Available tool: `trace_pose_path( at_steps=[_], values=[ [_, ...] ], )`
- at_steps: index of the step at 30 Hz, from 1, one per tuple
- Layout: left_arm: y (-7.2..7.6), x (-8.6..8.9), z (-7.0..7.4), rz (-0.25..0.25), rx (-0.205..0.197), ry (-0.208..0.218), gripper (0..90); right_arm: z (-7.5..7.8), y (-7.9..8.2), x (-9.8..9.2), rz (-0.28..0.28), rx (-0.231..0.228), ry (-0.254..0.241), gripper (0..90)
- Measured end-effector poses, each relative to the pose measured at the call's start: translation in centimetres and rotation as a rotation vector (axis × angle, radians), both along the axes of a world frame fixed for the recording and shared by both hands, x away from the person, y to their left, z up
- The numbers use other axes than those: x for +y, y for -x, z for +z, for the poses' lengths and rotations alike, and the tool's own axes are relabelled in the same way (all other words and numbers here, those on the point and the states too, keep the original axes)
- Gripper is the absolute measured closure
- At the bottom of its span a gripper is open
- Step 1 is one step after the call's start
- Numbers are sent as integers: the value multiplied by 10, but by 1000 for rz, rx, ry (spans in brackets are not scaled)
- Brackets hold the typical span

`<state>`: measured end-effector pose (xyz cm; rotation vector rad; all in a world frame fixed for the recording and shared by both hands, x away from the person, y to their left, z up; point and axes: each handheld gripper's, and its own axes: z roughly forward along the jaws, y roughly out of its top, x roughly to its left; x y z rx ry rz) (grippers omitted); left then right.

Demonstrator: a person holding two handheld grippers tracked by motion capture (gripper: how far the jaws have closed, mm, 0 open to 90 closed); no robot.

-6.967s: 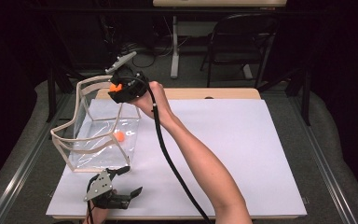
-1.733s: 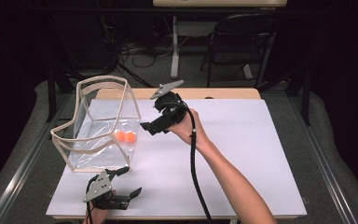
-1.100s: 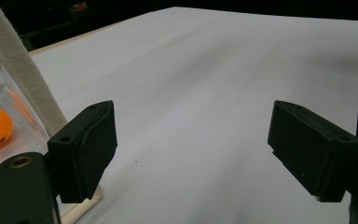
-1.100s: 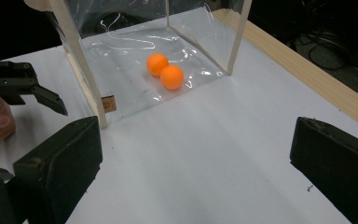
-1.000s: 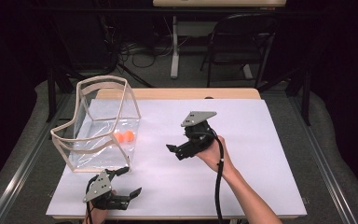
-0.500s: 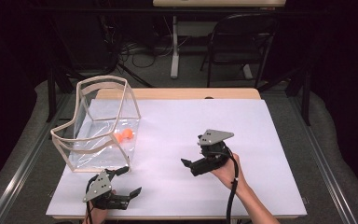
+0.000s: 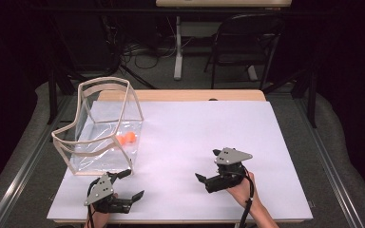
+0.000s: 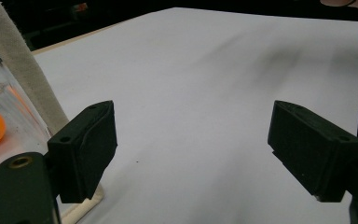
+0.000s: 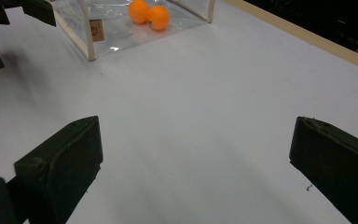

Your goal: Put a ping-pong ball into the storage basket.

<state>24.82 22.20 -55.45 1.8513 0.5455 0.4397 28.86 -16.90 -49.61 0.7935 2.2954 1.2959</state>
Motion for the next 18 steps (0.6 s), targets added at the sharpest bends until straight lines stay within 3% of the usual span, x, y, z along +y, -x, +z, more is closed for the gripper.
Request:
trace_pose_path(
  at_steps=[18],
  values=[
    [0, -1, -1, -5, 0, -3, 157, -33, 28, -35, -43, -52, 6, 1]
  ],
)
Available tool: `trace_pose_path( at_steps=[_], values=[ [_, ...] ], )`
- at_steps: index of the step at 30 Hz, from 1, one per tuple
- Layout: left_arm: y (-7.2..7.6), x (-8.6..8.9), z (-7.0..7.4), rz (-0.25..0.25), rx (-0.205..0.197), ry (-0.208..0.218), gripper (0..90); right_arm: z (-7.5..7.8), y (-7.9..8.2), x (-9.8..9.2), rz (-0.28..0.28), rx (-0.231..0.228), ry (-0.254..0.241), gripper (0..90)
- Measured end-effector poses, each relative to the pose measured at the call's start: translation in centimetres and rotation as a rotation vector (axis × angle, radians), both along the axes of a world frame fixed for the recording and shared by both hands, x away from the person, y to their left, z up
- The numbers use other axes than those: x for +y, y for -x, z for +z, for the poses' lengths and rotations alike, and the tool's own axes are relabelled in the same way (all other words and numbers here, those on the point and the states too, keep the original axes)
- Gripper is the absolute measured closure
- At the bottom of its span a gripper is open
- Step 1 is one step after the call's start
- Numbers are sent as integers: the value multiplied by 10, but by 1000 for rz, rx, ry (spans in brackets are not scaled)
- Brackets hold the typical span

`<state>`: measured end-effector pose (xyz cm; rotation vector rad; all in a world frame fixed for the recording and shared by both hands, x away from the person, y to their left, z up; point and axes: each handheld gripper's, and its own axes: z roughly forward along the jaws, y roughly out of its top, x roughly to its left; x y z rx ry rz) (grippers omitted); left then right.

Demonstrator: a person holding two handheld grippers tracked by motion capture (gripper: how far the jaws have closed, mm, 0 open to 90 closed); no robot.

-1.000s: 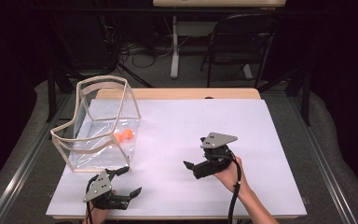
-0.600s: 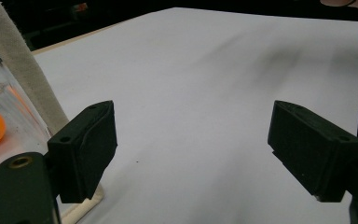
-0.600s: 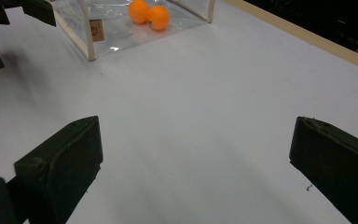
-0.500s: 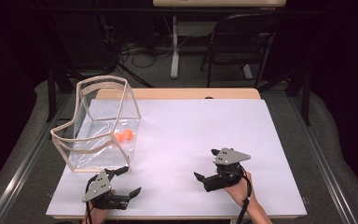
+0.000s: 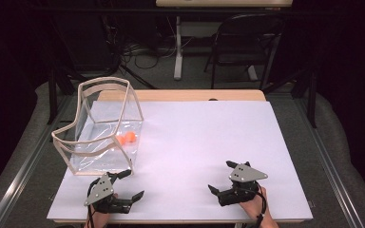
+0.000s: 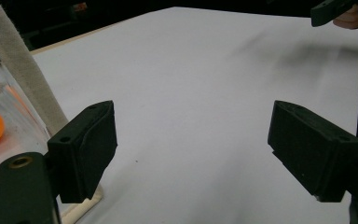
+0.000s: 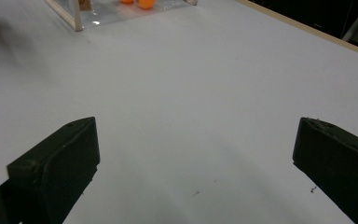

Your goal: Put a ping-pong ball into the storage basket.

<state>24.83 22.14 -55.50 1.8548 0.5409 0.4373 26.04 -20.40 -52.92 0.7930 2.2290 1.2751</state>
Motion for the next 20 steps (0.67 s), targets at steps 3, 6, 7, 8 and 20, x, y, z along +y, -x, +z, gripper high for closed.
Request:
trace_pose_path(
  at_steps=[3, 6, 7, 8, 20],
  values=[
    [0, -1, 0, 0, 2, -2, 157, -3, 2, -4, 6, -5, 3, 0],
    [0, -1, 0, 2, 3, -6, 157, -5, 5, -6, 7, -10, 1, 0],
    [0, -1, 0, 0, 3, -10, 157, -6, 5, -7, 6, -17, 1, 0],
    [0, -1, 0, 0, 3, -10, 157, -6, 6, -7, 6, -22, -1, 0],
    [-2, -1, -1, -5, 3, -9, 157, -12, 16, -8, -11, -50, 10, 1]
  ],
)
